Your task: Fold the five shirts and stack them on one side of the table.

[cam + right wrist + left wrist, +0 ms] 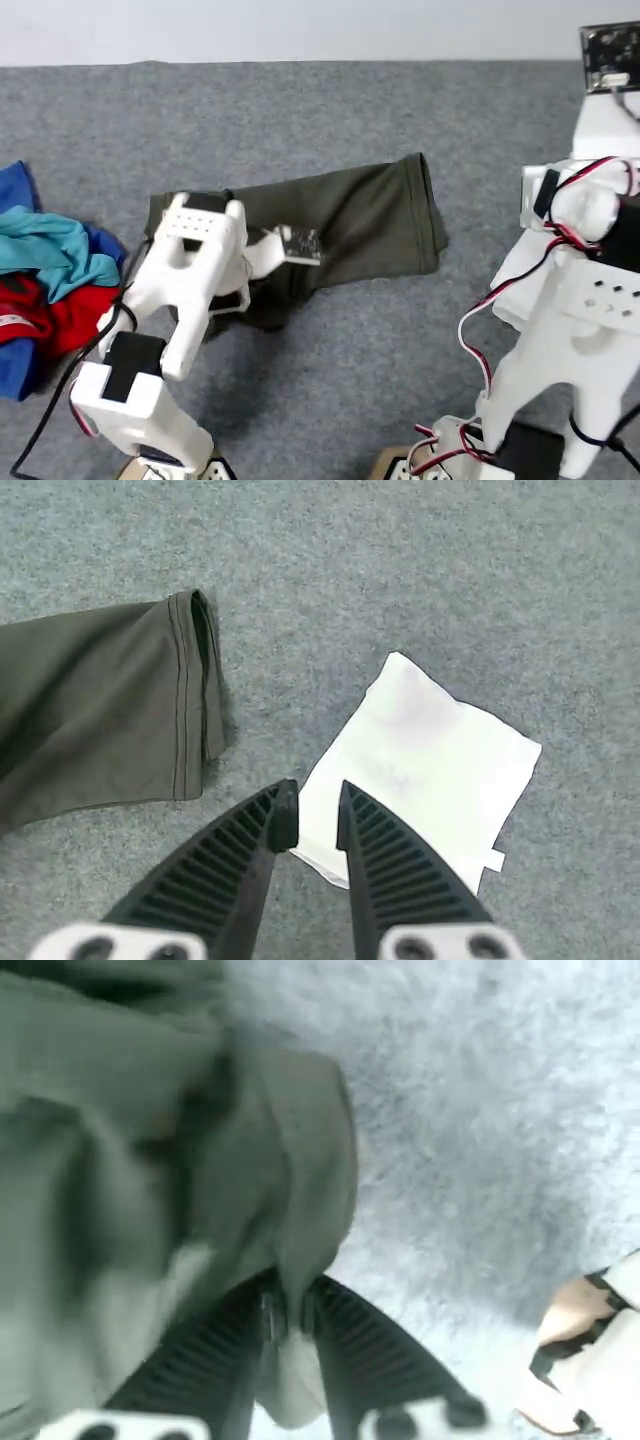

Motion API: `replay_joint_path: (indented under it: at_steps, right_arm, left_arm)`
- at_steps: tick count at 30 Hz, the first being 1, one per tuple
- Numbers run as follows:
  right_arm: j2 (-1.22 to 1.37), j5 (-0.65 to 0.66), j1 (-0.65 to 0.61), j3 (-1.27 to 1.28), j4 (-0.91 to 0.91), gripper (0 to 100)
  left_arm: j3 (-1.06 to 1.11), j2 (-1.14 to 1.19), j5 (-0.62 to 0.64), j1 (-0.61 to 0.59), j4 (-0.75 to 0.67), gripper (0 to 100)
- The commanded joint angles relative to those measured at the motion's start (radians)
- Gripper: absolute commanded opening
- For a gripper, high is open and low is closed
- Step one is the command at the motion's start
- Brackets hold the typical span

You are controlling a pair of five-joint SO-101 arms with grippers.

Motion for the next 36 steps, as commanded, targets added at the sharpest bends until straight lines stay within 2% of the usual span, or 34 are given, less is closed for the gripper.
replay_joint_path:
  at_steps: [1,5,12,17,21,26,36]
  right_arm:
    - [-0.036,0.017,0.015,-0.002,0.039,8.3]
    - [-0.035,0.017,0.013,-0.002,0.039,8.3]
    - [-0.027,0.017,0.013,-0.002,0.038,8.3]
    - [-0.025,0.017,0.013,-0.002,0.038,8.3]
    - [-0.025,0.018,0.013,-0.002,0.038,8.3]
    - [-0.025,0.018,0.013,-0.002,0.038,8.3]
    - [-0.025,0.018,0.013,-0.002,0.038,8.3]
  left_arm:
    - [-0.108,-0.005,0.008,-0.005,0.04,1]
    - [-0.13,-0.005,0.008,-0.006,-0.011,5]
    - [-0.13,-0.003,0.009,-0.006,-0.178,5]
    - [-0.165,0.087,0.038,-0.008,-0.279,5]
    - [-0.282,0.209,0.089,-0.025,-0.282,6]
    - [-0.406,0.281,0.163,-0.058,-0.279,16]
    - [-0.415,0.287,0.124,-0.069,-0.285,18]
